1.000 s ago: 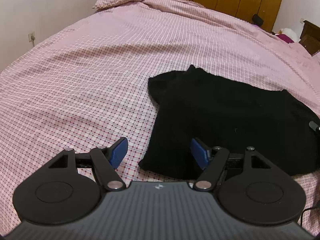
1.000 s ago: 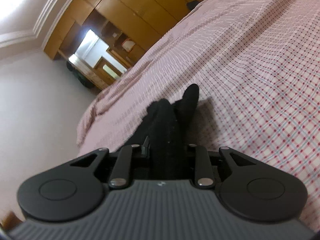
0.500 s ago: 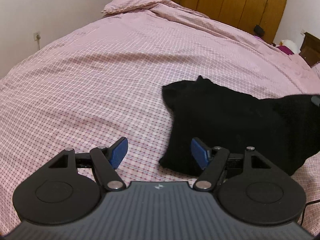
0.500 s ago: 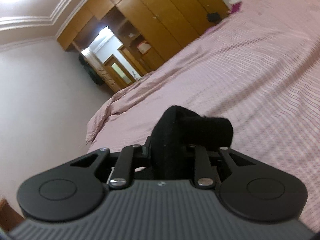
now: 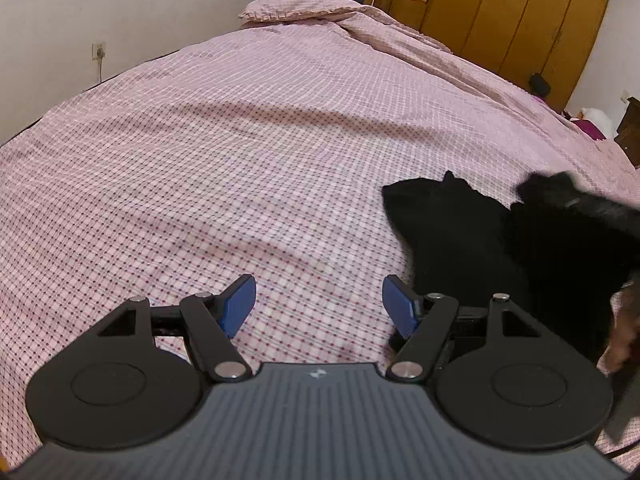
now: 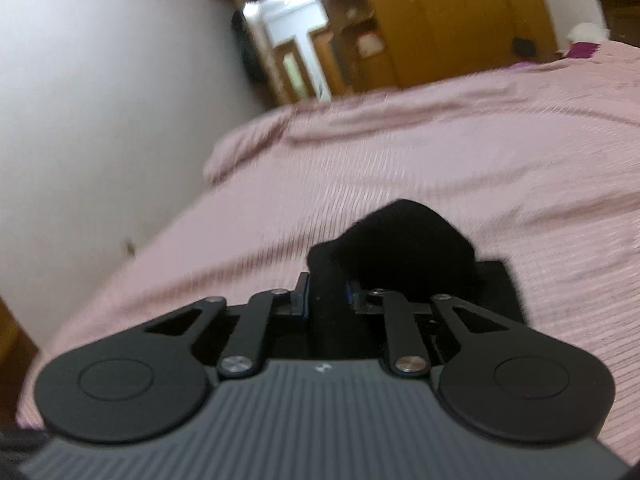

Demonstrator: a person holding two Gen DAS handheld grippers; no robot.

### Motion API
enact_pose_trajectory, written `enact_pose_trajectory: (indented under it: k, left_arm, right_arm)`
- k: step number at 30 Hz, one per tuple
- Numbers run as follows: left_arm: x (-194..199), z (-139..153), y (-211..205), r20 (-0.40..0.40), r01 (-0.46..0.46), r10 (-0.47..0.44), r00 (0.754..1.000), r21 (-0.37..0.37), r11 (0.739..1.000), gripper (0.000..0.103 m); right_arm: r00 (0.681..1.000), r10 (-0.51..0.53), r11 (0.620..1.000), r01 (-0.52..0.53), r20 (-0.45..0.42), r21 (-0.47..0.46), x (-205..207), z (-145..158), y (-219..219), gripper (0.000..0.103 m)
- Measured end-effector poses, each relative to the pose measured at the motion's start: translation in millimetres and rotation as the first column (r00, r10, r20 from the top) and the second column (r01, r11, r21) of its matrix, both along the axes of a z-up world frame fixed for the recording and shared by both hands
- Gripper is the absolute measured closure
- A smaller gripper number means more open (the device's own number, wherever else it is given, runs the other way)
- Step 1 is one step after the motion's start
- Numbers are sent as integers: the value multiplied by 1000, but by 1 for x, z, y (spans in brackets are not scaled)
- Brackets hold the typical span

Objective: Fold small clothes

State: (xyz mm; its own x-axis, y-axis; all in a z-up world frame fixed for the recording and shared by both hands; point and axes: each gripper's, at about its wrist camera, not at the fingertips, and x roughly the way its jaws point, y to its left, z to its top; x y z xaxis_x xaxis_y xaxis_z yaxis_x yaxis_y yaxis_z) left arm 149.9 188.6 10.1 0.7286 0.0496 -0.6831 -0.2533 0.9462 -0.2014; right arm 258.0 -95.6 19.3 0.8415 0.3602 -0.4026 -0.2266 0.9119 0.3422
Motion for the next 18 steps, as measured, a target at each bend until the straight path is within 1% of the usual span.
enact_pose_trajectory:
  k: [3,5,8,13,15,18]
  left_arm:
    - [-2,-3,6,4,8,-8,1000,1,1000,28]
    - [-3,-5,10,11,12,-12,1000,-1,1000,28]
    - [-2,-9,17,13,15,-15,1000,-19,1000,28]
    - [-5,-15,31,26,19,-17,1000,-59,998,28]
    - [-6,-17,36,26,12,-10,1000,-69,998,28]
    - [-7,-21,42,11,-17,18,1000,-73,997,28]
  right_arm:
    - [998,15,1000,-17,-62,-26,10,-23,21,86]
    - [997,15,999,-17,-76,-30,15,-28,26,86]
    - [998,3,999,-6,-68,-43,16,-18,33,87]
    - [999,1,998,1,34,-59,0,14,47,88]
    - [998,39,994,-34,44,-103,-3,15,64,88]
    - [995,98,966,-96,-4,-240,-3,-6,101,87]
